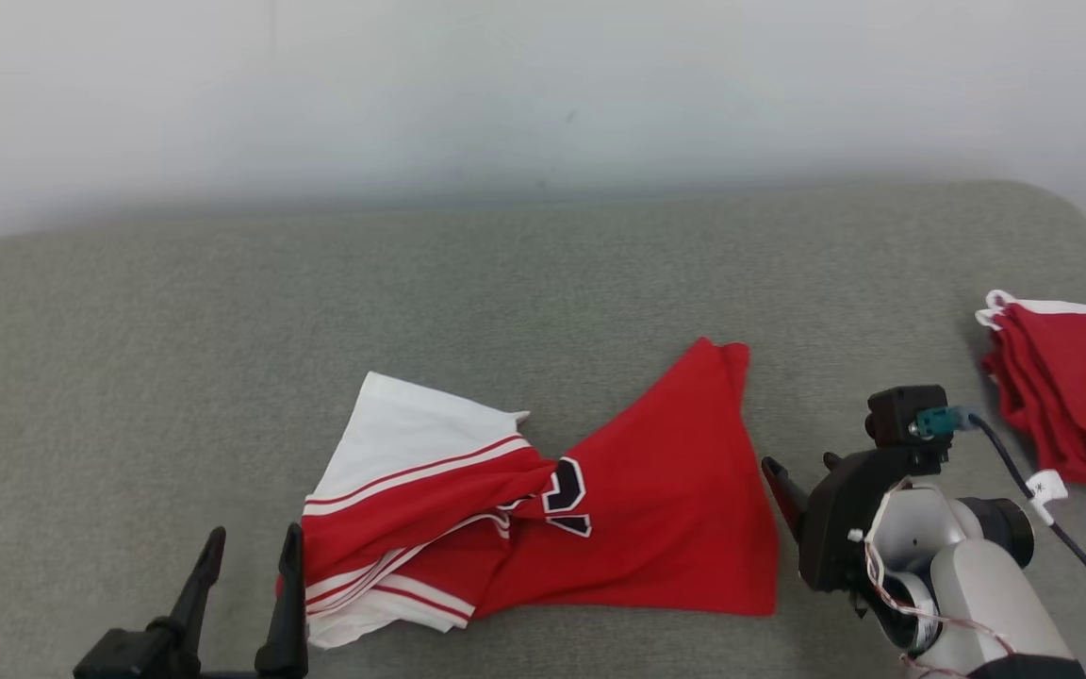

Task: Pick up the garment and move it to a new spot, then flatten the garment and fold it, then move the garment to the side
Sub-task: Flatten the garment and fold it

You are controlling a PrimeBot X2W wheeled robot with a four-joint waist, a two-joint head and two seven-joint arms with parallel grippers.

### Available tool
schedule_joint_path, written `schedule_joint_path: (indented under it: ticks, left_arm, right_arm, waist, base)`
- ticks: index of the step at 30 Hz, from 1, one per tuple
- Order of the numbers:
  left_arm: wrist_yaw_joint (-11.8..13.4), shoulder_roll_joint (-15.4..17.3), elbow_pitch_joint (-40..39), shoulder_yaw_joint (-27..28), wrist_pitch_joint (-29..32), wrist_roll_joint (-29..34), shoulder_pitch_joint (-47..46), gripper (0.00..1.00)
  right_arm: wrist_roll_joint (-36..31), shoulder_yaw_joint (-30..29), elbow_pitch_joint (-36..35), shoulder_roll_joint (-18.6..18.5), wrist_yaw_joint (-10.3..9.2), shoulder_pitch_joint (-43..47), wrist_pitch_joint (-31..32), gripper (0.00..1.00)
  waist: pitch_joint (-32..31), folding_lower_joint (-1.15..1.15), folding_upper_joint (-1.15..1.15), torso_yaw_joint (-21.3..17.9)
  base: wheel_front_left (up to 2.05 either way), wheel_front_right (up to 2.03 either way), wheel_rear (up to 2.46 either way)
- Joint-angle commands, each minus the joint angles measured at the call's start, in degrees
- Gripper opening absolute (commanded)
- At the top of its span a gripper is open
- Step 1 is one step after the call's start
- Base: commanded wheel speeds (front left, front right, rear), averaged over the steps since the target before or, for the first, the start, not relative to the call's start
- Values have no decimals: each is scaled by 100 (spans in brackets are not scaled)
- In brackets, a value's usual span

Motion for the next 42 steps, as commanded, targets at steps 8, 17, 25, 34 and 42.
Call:
schedule_joint_path:
  ticks: [8, 17, 25, 34, 42]
  left_arm:
    - [108, 41, -42, 27, -81, 161, -79, 100]
    - [178, 44, -111, 11, -5, 110, -51, 100]
    - [272, 15, -156, -25, 106, 59, 49, 100]
    - [329, 30, -208, 25, 140, -72, 241, 100]
    - [290, 35, -186, 14, 119, -151, 303, 100]
  right_arm:
    - [-407, -383, 850, 36, 7, -588, 501, 100]
    - [-629, -482, 1388, 115, 6, -689, 641, 17]
    - [-237, -552, 793, 130, 7, -324, 552, 0]
    - [252, -557, -1442, -9, 7, 1520, 1410, 0]
    - [119, -640, -2971, 123, 7, 3187, 2407, 0]
  waist:
    - [398, 0, 0, 604]
    - [447, 0, 0, 731]
    - [252, 0, 0, 627]
    - [55, 0, 0, 425]
    - [-45, 0, 0, 115]
  base:
    - [0, 0, 0]
    - [0, 0, 0]
    - [0, 0, 0]
    - [0, 0, 0]
    - [0, 0, 0]
